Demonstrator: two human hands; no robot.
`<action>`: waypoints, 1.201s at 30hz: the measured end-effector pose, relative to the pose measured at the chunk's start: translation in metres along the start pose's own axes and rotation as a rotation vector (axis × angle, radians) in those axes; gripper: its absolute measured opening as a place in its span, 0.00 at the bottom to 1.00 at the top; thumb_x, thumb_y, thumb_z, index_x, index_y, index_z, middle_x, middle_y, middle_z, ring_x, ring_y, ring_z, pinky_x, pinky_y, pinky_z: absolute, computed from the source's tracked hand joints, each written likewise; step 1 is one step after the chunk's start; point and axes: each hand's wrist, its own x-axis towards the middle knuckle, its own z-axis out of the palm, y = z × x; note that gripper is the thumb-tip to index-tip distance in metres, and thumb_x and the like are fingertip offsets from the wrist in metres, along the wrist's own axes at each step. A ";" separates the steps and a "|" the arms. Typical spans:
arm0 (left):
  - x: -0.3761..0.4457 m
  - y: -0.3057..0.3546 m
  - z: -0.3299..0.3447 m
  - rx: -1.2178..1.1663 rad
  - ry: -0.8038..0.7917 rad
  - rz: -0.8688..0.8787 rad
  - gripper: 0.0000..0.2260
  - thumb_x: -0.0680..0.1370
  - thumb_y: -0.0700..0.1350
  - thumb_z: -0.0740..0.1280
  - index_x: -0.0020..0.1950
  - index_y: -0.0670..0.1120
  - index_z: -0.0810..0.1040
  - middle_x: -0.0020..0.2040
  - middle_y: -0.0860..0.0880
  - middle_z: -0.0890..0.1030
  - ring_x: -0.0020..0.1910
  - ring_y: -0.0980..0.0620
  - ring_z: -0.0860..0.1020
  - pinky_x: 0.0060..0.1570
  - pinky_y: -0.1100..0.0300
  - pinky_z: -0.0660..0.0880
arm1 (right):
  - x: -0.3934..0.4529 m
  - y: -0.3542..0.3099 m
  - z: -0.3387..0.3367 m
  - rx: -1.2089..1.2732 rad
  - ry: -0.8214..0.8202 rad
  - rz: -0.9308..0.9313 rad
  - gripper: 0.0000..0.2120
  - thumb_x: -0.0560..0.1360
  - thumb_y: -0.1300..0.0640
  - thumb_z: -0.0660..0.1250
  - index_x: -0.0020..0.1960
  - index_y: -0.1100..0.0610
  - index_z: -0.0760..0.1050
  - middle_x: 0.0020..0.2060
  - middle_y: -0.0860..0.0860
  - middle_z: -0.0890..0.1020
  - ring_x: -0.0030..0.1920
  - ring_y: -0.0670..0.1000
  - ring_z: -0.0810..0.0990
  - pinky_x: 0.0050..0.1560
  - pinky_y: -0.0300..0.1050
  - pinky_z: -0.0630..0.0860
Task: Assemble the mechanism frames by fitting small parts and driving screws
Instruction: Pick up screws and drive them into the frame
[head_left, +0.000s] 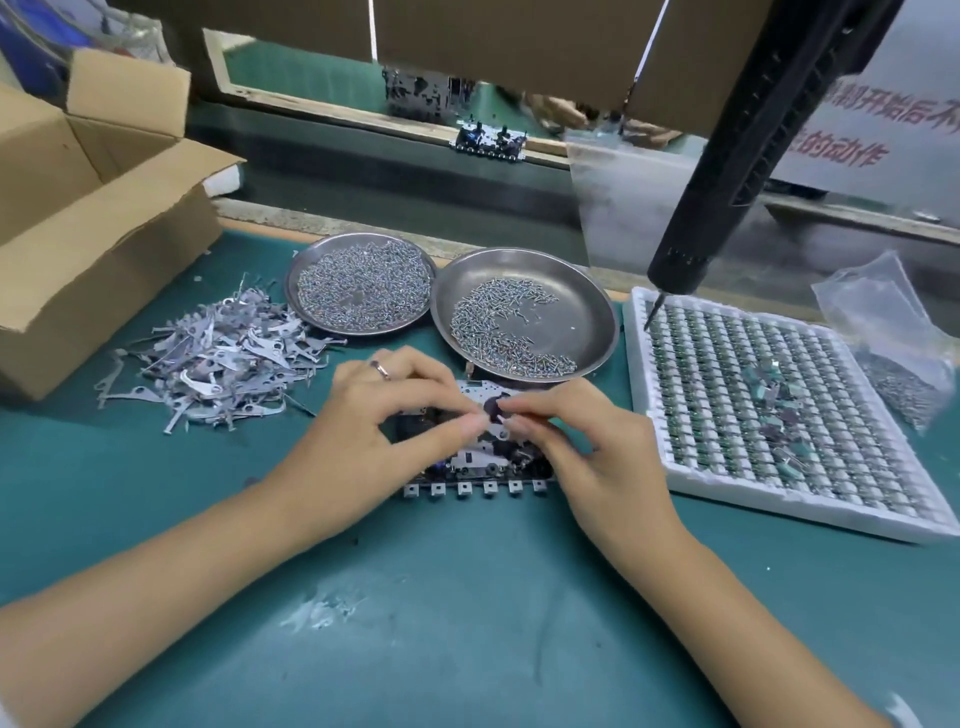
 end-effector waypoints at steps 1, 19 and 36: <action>-0.001 0.001 0.000 0.022 0.015 0.002 0.05 0.70 0.56 0.71 0.41 0.57 0.83 0.45 0.58 0.78 0.47 0.57 0.77 0.59 0.40 0.66 | -0.001 0.000 0.001 -0.017 -0.005 -0.034 0.07 0.73 0.63 0.68 0.49 0.61 0.83 0.40 0.44 0.80 0.43 0.50 0.79 0.48 0.39 0.74; -0.005 0.003 0.002 0.010 0.003 -0.199 0.08 0.65 0.63 0.74 0.40 0.64 0.82 0.45 0.65 0.76 0.44 0.56 0.75 0.59 0.41 0.67 | -0.009 -0.003 0.003 0.051 -0.083 0.053 0.09 0.73 0.63 0.68 0.52 0.58 0.82 0.40 0.47 0.82 0.42 0.43 0.78 0.47 0.33 0.72; -0.004 0.001 -0.001 0.021 -0.037 -0.223 0.05 0.63 0.56 0.72 0.37 0.59 0.83 0.42 0.65 0.77 0.42 0.56 0.77 0.61 0.46 0.67 | -0.016 -0.002 0.006 -0.297 -0.135 -0.175 0.04 0.73 0.64 0.69 0.44 0.65 0.81 0.43 0.56 0.79 0.44 0.53 0.77 0.49 0.37 0.71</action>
